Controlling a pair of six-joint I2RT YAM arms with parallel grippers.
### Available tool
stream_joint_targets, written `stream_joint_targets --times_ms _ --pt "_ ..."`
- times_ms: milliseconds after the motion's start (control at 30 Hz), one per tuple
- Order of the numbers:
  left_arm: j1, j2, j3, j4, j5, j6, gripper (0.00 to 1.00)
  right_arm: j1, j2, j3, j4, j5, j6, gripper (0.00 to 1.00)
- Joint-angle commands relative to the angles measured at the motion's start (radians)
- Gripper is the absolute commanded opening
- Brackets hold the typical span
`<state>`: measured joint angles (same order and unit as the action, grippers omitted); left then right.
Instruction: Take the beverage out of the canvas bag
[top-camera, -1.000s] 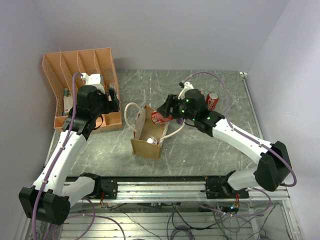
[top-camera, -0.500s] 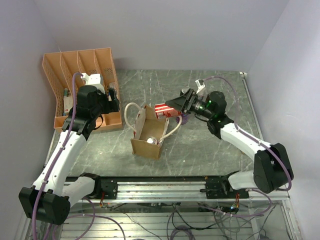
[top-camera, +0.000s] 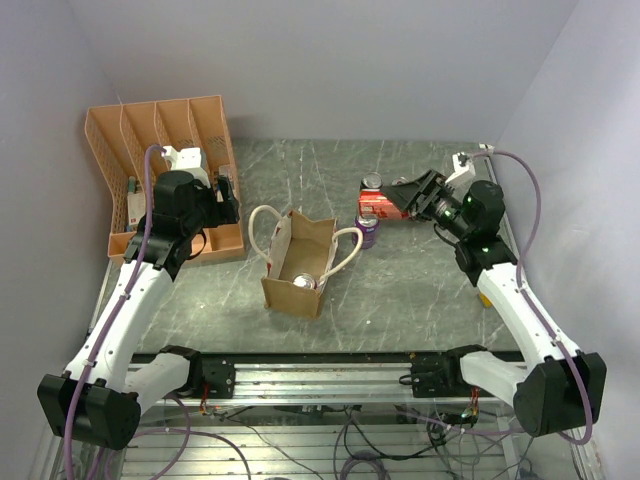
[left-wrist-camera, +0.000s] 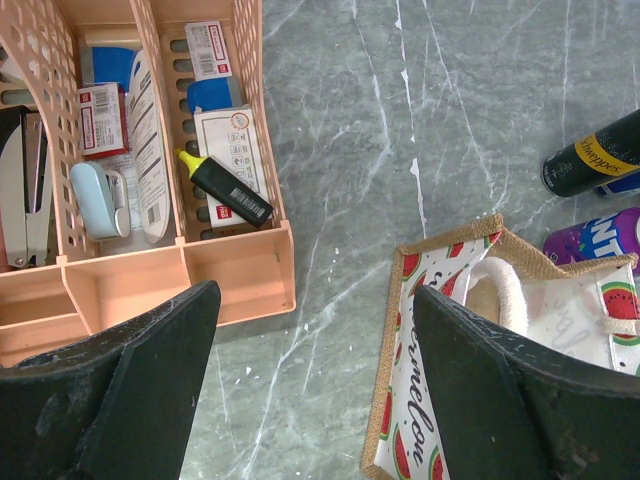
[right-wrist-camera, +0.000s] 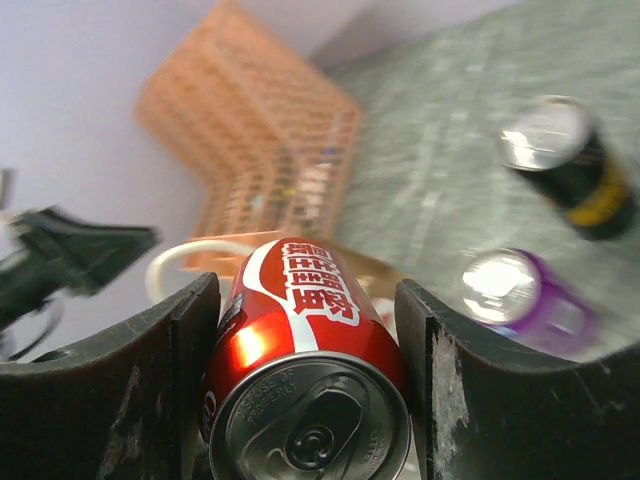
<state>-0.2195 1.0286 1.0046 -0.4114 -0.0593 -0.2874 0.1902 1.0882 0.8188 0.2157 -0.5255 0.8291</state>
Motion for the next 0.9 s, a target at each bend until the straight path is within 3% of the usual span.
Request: stream_joint_targets --times_ms 0,233,600,867 --pt "-0.004 -0.015 0.006 0.026 0.011 0.001 0.89 -0.027 -0.069 0.049 -0.268 0.278 -0.224 0.00" --pt "-0.005 -0.014 0.005 0.026 0.019 0.000 0.89 -0.028 -0.116 -0.016 -0.371 0.570 -0.399 0.00" --pt "-0.006 -0.010 0.005 0.026 0.016 0.002 0.89 0.047 0.202 0.047 -0.361 0.755 -0.431 0.00" --pt "-0.006 -0.007 0.005 0.024 0.013 0.003 0.89 0.166 0.445 0.222 -0.423 0.937 -0.468 0.00"
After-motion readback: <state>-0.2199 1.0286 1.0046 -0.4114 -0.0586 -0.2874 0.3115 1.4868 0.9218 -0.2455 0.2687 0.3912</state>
